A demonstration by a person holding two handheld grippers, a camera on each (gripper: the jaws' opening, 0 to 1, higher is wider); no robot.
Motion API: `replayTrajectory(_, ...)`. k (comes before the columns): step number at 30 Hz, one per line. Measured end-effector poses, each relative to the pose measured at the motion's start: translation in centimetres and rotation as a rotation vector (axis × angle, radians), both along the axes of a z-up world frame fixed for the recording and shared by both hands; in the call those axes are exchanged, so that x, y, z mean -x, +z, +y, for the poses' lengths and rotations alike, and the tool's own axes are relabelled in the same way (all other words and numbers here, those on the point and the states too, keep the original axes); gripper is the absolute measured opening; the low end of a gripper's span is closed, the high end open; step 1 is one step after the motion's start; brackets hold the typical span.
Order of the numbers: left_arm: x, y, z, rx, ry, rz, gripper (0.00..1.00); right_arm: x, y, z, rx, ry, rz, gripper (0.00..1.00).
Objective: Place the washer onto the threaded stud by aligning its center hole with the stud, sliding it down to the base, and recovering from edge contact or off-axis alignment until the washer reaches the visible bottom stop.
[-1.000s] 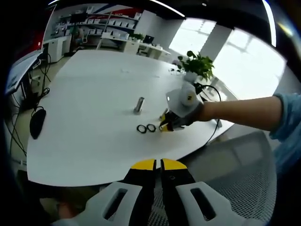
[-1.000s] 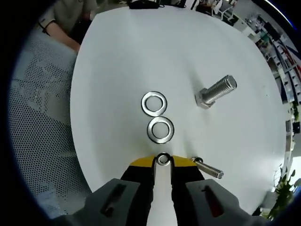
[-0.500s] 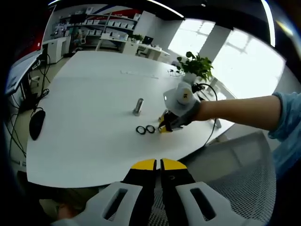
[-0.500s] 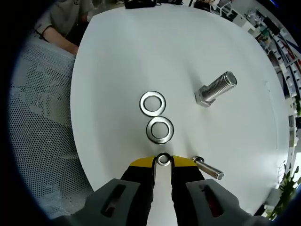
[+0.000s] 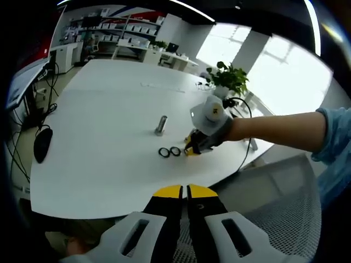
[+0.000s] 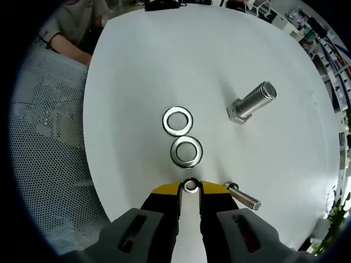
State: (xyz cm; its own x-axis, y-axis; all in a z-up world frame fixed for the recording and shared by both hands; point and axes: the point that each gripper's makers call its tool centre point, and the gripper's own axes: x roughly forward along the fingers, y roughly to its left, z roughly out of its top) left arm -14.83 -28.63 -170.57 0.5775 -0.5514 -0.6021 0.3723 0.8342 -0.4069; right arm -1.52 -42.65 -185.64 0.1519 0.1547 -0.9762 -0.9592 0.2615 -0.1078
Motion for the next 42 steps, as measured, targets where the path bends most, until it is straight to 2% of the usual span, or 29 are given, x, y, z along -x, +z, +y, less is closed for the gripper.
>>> replayTrajectory(15, 0.0, 0.1, 0.0, 0.0, -0.002, -0.003, 0.01, 0.2, 0.1, 0.1, 0.042, 0.051, -0.07, 0.15)
replayTrajectory(20, 0.0, 0.0, 0.0, -0.001, -0.001, 0.001, 0.01, 0.2, 0.2, 0.2, 0.037, 0.156, -0.129, 0.14)
replayTrajectory(24, 0.0, 0.0, 0.0, 0.001, 0.0, -0.001, 0.01, 0.4, 0.4, -0.2, 0.022, 0.138, -0.123, 0.14)
replayTrajectory(30, 0.1, 0.0, 0.0, -0.001, 0.0, -0.001, 0.01, 0.9, 2.4, 0.3, -0.06, 0.125, -0.123, 0.14)
replayTrajectory(33, 0.1, 0.0, 0.0, -0.004, -0.004, 0.001, 0.01, 1.1, 3.8, 0.5, -0.094, 0.139, -0.143, 0.14)
replayTrajectory(39, 0.2, -0.1, 0.0, -0.004, -0.003, 0.004, 0.01, 0.9, 6.3, 0.4, -0.199, 0.074, -0.157, 0.14)
replayTrajectory(42, 0.3, -0.1, 0.0, -0.008, -0.004, 0.005, 0.01, 0.5, 7.5, 0.0, -0.217, 0.058, -0.176, 0.14)
